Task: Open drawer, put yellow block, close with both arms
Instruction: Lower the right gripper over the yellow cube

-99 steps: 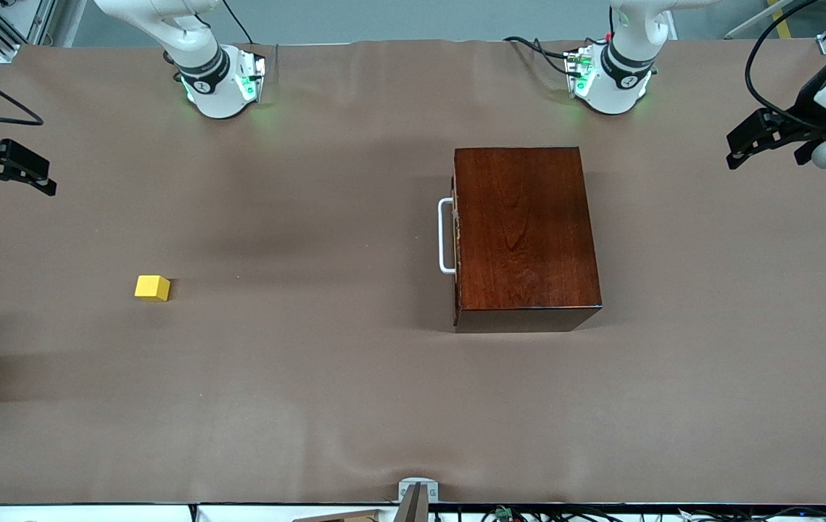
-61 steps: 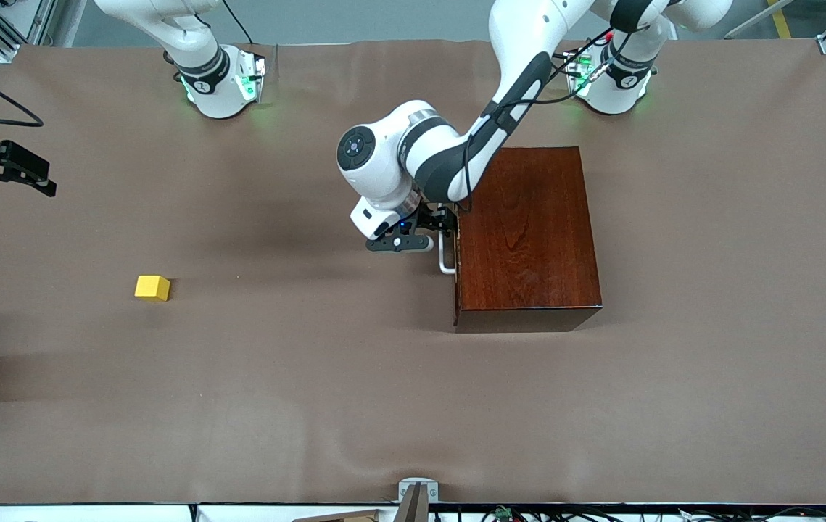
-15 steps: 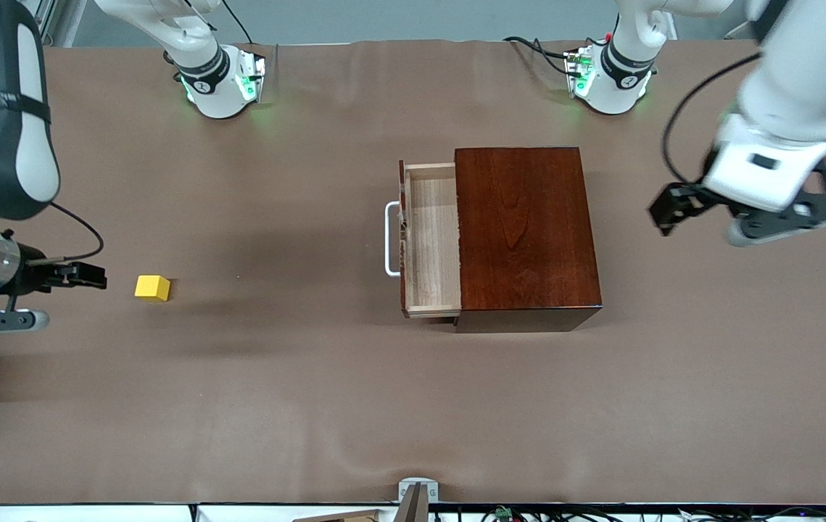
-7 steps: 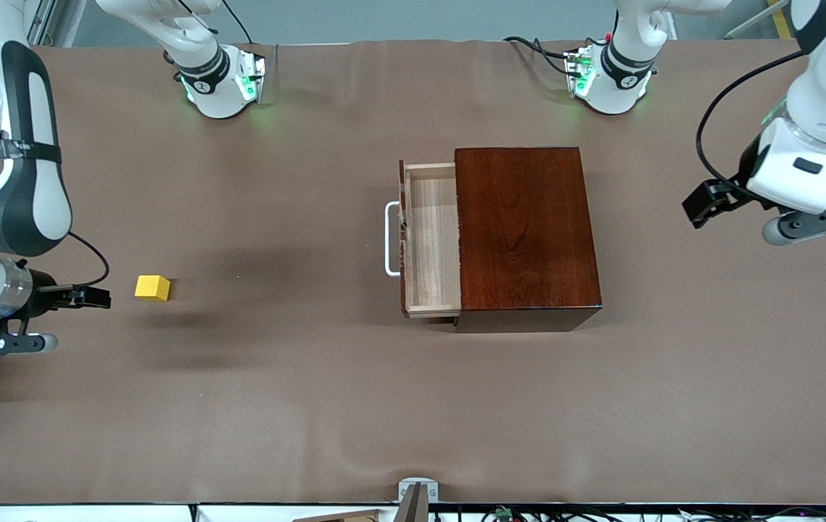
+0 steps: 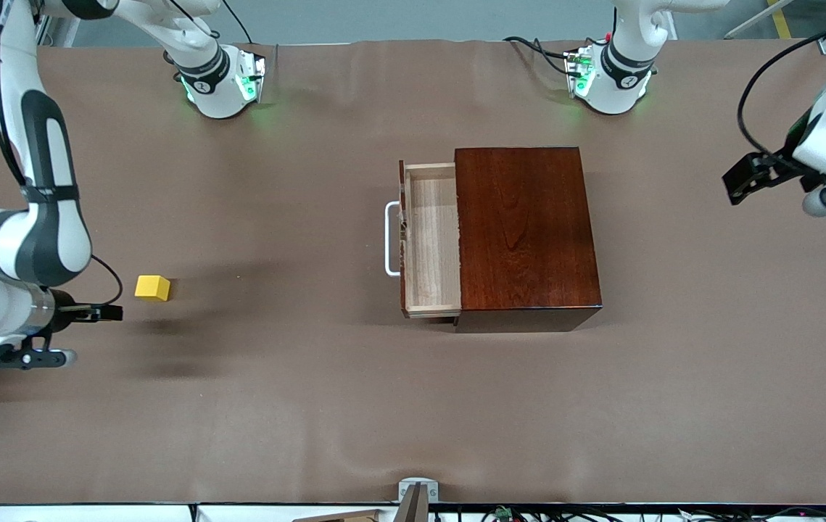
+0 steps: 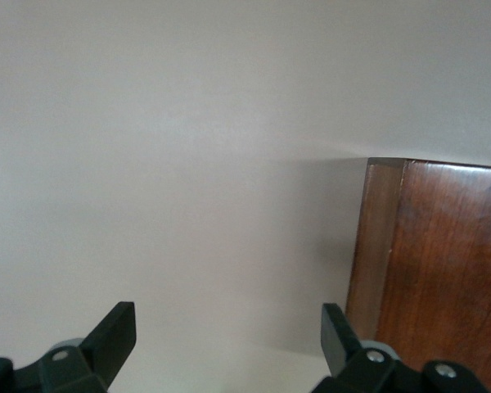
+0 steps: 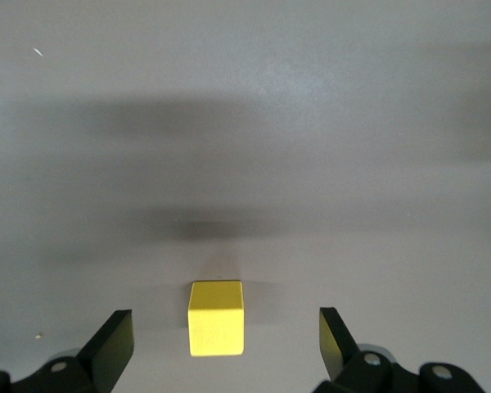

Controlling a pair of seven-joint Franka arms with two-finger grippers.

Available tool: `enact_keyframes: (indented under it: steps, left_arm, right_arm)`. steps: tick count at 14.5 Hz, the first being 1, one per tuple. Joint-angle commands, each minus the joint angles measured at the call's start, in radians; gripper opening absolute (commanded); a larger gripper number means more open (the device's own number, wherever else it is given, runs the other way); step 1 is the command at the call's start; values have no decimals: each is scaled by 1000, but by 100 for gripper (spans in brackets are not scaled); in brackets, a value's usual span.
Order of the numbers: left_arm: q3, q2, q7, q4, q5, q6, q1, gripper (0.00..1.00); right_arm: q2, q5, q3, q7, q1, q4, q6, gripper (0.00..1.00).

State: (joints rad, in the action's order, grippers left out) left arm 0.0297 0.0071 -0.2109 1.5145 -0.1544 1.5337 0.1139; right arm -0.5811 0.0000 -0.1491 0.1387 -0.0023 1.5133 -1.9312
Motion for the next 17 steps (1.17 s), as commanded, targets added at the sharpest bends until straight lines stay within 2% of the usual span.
enact_keyframes:
  steps: [1,4,7,11,17]
  left_arm:
    - [6,-68,71,67,33,40,-17,100]
    - [6,-111,73,101,71,39,-28,100]
    - [6,-114,80,101,84,23,-43,100]
    - [6,-116,91,105,104,19,-46,100]
    - [2,-108,104,102,111,-4,-60,100]
  right_arm:
    - [-28,14,10,-7,-8,17,-50,100]
    - [-26,14,10,-7,-8,99,-142,100]
    - [-25,14,11,-8,-14,149,-161,100]
    - [-14,69,14,-5,-28,251,-218,100]
    - [24,120,14,-7,-30,338,-218,100]
